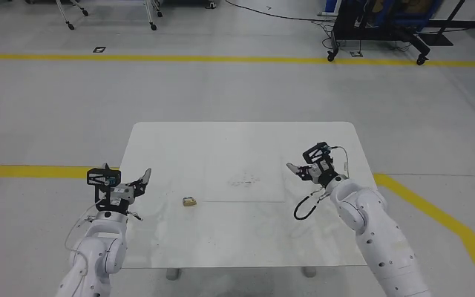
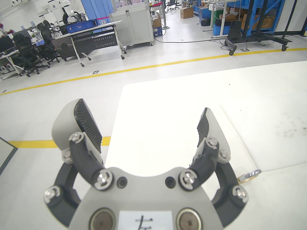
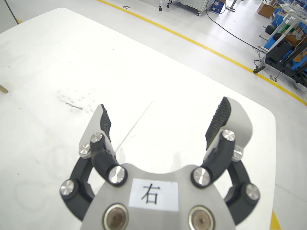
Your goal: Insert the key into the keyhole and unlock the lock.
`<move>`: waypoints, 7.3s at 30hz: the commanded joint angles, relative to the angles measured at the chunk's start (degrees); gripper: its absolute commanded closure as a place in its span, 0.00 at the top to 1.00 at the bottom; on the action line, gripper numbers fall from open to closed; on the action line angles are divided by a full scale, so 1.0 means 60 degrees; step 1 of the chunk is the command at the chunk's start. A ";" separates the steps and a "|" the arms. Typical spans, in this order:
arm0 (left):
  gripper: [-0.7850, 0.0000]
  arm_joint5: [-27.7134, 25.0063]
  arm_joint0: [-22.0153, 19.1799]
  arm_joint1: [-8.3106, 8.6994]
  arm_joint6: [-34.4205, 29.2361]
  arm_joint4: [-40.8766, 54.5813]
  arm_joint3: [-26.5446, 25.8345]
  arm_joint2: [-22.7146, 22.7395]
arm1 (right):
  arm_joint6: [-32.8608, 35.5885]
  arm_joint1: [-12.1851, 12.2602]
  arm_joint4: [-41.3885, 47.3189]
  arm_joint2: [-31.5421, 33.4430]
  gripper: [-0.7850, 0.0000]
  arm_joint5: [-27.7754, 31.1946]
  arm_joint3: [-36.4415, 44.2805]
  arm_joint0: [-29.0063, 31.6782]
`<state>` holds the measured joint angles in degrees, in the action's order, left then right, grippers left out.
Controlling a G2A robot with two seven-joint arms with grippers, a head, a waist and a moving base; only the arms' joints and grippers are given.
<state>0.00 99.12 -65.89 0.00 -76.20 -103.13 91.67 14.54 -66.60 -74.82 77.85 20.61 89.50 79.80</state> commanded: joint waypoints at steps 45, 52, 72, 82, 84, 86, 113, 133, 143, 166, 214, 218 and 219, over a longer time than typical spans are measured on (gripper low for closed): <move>1.00 0.0000 0.0000 0.0000 0.0000 0.0000 0.0000 0.0000 | -0.3723 -0.1363 -0.3598 -0.5951 0.00 0.4708 -0.6881 -0.5695; 1.00 0.0000 0.0000 0.0000 0.0000 0.0000 0.0000 0.0000 | -0.4189 -0.1197 -0.3901 -0.5816 0.00 0.4567 -0.6377 -0.5488; 1.00 0.0000 0.0000 0.0000 0.0000 0.0000 0.0000 0.0000 | -1.0202 0.0093 -0.1078 -0.3630 0.00 0.6169 -0.4957 -0.3397; 1.00 0.0000 0.0000 0.0000 0.0000 0.0000 0.0000 0.0000 | -1.0138 0.0201 -0.0411 -0.3917 0.00 0.6231 -0.5253 -0.3490; 1.00 0.0000 0.0000 0.0000 0.0000 0.0000 0.0000 0.0000 | -1.0138 0.0201 -0.0411 -0.3917 0.00 0.6231 -0.5253 -0.3490; 1.00 0.0000 0.0000 0.0000 0.0000 0.0000 0.0000 0.0000 | -1.0138 0.0201 -0.0411 -0.3917 0.00 0.6231 -0.5253 -0.3490; 1.00 -0.5734 -0.2494 0.0251 -0.7300 1.1918 0.1305 -0.0551 | -0.8514 -0.0377 0.5688 -0.6136 0.00 0.6231 -0.6591 -0.4223; 1.00 -0.6654 -0.3587 0.0355 -1.0286 1.6316 0.3158 -0.1359 | -0.4338 -0.0641 1.1791 -0.7383 0.00 0.6231 -0.5275 -0.4130; 0.49 -0.7113 -0.3322 0.0153 -0.7623 1.2729 0.2574 -0.2423 | -0.0240 -0.0920 1.5785 -0.7418 0.00 0.6231 -0.5374 -0.4304; 0.30 -0.6764 -0.3520 0.0254 -0.7345 1.2954 0.2785 -0.2845 | 0.5177 -0.2209 1.8319 -0.5822 0.00 0.6231 -0.6948 -0.4281; 0.00 -0.6243 -0.3686 0.0447 -0.6672 1.3146 0.2906 -0.2822 | 0.5291 -0.2969 1.7115 -0.4791 1.00 0.6231 -0.7770 -0.4276; 0.00 -0.6243 -0.3686 0.0447 -0.6672 1.3146 0.2906 -0.2822 | 0.5291 -0.2969 1.7115 -0.4791 1.00 0.6231 -0.7770 -0.4276; 0.00 -0.6243 -0.3686 0.0447 -0.6672 1.3146 0.2906 -0.2822 | 0.5291 -0.2969 1.7115 -0.4791 1.00 0.6231 -0.7770 -0.4276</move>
<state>-37.45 77.01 -63.21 -40.03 2.67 -85.69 74.74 46.28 -84.41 27.87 49.10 58.00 42.88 54.14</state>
